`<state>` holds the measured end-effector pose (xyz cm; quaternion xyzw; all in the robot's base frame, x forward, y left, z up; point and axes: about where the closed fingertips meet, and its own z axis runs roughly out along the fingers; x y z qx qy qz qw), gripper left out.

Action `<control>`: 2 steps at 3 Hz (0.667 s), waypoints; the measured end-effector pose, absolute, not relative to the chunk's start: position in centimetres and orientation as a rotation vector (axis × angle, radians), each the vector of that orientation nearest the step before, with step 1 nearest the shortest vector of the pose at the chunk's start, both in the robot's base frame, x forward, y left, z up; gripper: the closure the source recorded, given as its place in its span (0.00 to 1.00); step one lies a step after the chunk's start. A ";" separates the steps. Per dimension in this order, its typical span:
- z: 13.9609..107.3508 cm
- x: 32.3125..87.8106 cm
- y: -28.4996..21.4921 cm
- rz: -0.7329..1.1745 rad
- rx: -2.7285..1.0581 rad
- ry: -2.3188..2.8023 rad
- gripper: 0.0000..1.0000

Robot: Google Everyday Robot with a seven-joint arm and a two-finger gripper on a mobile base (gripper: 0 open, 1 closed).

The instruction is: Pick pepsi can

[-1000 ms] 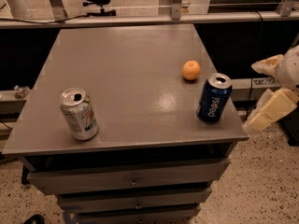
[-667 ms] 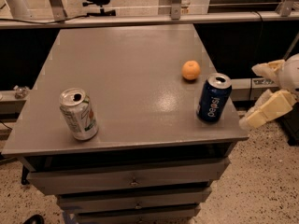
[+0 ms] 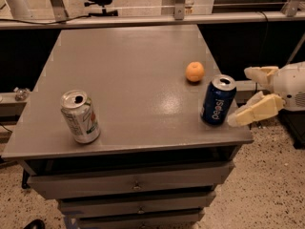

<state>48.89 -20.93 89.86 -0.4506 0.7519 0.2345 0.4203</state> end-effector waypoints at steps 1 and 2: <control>89.7 48.8 -18.5 0.664 -1.099 1.800 0.00; 89.3 48.5 -16.1 0.711 -1.077 1.746 0.18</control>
Offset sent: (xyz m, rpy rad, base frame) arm -0.0074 0.0701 -0.0133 0.2247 -0.0674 0.0528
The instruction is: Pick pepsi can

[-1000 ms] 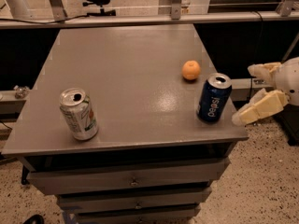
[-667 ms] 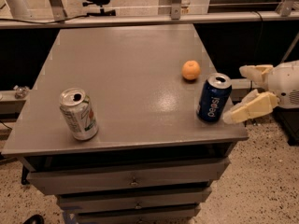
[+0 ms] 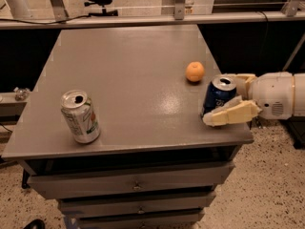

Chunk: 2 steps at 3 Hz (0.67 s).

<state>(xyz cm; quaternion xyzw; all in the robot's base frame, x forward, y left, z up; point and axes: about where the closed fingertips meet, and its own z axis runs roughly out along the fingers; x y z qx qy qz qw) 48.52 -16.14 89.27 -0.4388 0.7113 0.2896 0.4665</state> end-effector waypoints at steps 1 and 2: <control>88.8 48.5 -15.2 0.722 -1.060 1.721 0.41; 88.6 48.8 -15.2 0.713 -1.058 1.709 0.64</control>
Offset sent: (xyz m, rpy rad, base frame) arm 0.0080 0.0034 -0.0103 0.0313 -0.0442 -0.0195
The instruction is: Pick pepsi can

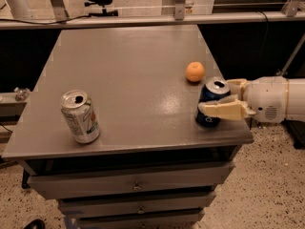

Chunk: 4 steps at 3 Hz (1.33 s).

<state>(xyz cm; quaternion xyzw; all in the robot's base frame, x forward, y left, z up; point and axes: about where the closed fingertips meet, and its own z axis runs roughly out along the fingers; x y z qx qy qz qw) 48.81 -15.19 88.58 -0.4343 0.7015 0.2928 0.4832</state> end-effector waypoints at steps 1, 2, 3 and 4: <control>89.0 49.5 -15.3 0.697 -1.061 1.698 0.88; 90.7 50.9 -15.1 0.674 -1.063 1.676 1.00; 96.9 54.0 -15.1 0.633 -1.035 1.671 1.00; 97.2 54.1 -15.0 0.645 -1.020 1.680 1.00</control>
Offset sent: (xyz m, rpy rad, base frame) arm 0.0405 -0.0034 0.0435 -0.0058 -0.0853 -0.0247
